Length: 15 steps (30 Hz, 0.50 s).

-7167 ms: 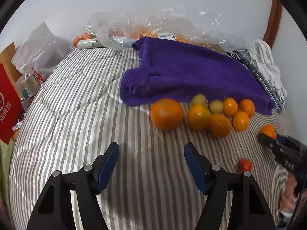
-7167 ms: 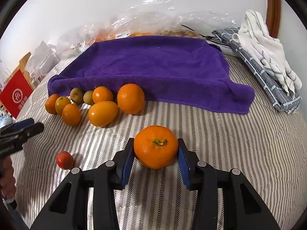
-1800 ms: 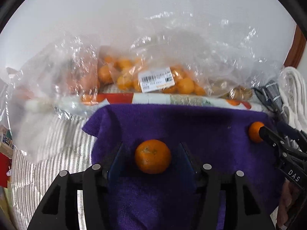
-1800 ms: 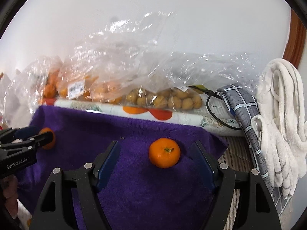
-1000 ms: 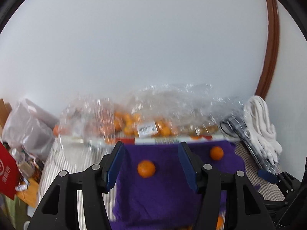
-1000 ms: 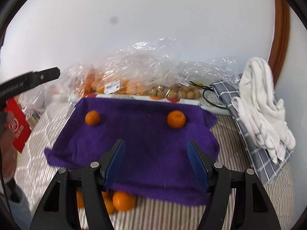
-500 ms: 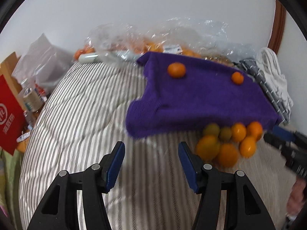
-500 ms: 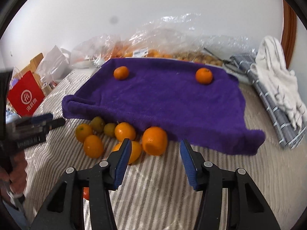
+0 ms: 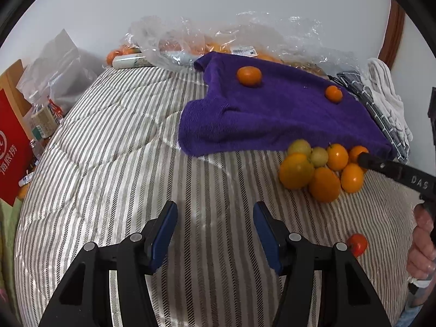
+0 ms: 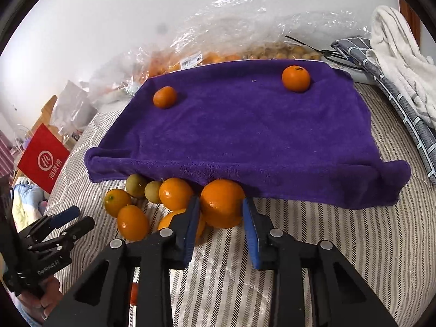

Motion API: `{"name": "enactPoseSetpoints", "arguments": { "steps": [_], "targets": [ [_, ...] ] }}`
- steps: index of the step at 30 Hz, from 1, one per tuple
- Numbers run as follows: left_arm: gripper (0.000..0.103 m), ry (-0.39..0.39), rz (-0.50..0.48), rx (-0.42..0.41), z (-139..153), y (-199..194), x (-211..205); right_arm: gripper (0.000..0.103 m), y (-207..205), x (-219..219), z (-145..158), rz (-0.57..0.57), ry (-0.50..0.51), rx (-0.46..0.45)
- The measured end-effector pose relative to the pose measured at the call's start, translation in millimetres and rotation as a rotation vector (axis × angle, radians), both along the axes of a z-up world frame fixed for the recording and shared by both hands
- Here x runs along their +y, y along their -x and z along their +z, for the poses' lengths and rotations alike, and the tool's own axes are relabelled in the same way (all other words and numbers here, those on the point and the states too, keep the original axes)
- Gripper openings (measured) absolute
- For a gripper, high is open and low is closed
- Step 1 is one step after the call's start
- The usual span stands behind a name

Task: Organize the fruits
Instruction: 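Move the right gripper back to the fruit cluster and grasp an orange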

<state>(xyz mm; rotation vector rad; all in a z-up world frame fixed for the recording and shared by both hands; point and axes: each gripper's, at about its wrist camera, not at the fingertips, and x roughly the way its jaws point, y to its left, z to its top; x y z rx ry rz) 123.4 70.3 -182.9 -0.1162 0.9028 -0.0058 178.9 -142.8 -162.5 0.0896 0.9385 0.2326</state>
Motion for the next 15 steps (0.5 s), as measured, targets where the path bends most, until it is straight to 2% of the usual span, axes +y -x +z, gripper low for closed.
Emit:
{"name": "enactPoseSetpoints", "arguments": {
  "steps": [8,15],
  "targets": [
    [0.056,0.012,0.011,-0.033,-3,12,6,0.023,25,-33,10,-0.060,0.064,-0.071],
    [0.061,-0.020,0.001,-0.024,-4,12,-1,0.023,40,-66,5,-0.113,0.111,-0.052]
  ]
}}
